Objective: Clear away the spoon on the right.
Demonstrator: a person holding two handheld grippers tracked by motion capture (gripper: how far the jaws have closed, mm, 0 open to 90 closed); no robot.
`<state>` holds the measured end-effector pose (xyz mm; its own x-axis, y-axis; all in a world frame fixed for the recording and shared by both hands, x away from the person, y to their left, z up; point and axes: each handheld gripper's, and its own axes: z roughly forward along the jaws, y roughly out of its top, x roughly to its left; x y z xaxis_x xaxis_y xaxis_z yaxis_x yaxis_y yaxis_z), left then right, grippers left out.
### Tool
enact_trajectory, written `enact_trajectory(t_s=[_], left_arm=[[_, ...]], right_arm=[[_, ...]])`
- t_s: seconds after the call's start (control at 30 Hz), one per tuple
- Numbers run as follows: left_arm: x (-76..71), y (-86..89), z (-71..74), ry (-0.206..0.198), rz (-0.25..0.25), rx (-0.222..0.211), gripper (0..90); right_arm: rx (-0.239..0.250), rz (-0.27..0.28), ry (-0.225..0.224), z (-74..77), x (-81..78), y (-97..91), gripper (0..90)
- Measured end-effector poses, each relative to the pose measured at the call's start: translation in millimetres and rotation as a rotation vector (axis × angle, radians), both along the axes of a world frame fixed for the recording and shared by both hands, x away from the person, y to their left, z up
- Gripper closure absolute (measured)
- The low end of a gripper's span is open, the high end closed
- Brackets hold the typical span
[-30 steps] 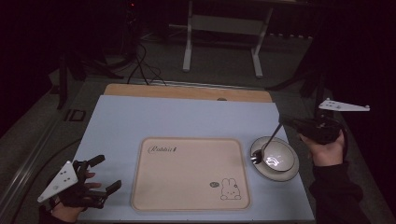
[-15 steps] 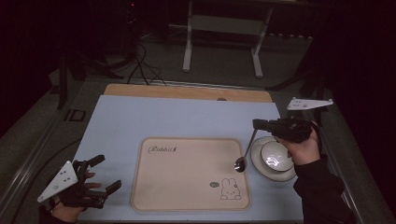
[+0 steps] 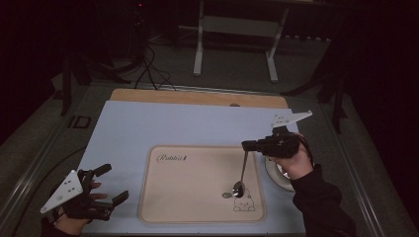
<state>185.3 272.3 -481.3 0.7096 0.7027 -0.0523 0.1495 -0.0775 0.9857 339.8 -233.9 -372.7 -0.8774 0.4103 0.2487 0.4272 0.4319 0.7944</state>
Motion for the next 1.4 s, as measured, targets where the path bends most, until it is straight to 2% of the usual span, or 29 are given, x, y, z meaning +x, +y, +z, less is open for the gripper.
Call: enact_trajectory(t_s=[0.17, 0.3, 0.43, 0.87, 1.1, 1.23, 1.4], left_arm=[[0.6, 0.0, -0.4, 0.001, -0.002, 0.001, 0.0], [0.5, -0.5, -0.4, 0.002, -0.005, 0.003, 0.0], [0.6, -0.6, -0.5, 0.002, -0.008, 0.005, 0.0], [0.2, -0.8, -0.4, -0.002, -0.011, 0.001, 0.0], [0.2, -1.0, -0.4, -0.002, -0.013, 0.002, 0.0], [-0.1, -1.2, -0.3, -0.003, -0.015, 0.003, 0.0], [0.1, -1.3, -0.4, -0.002, -0.015, 0.001, 0.0]], right_arm=[[0.003, 0.047, 0.037, -17.0, 2.2, 9.4, 90.0], [-0.031, 0.070, 0.052, -26.1, 3.7, 17.5, 90.0], [-0.055, 0.063, 0.066, -33.9, 7.2, 22.0, 90.0], [-0.056, 0.043, 0.092, -50.8, 18.5, 25.3, 89.5], [-0.102, -0.042, 0.076, -58.9, 25.9, 28.3, 86.3], [-0.110, -0.069, 0.083, -65.1, 29.8, 28.9, 85.4], [-0.127, -0.128, 0.101, -73.3, 35.1, 28.9, 83.3]])
